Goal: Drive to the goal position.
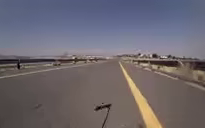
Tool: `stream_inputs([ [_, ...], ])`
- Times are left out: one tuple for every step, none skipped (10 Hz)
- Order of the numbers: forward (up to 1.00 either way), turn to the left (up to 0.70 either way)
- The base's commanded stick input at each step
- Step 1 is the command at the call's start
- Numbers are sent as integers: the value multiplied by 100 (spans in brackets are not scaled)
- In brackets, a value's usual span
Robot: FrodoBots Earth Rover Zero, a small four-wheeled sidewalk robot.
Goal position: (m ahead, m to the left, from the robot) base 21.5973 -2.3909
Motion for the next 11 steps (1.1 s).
stream_inputs([
  [100,-33],
  [100,-41],
  [100,-41],
  [100,-18],
  [100,-1],
  [100,-1],
  [100,-1],
  [100,-1],
  [100,-1],
  [100,-1],
  [100,-1],
])
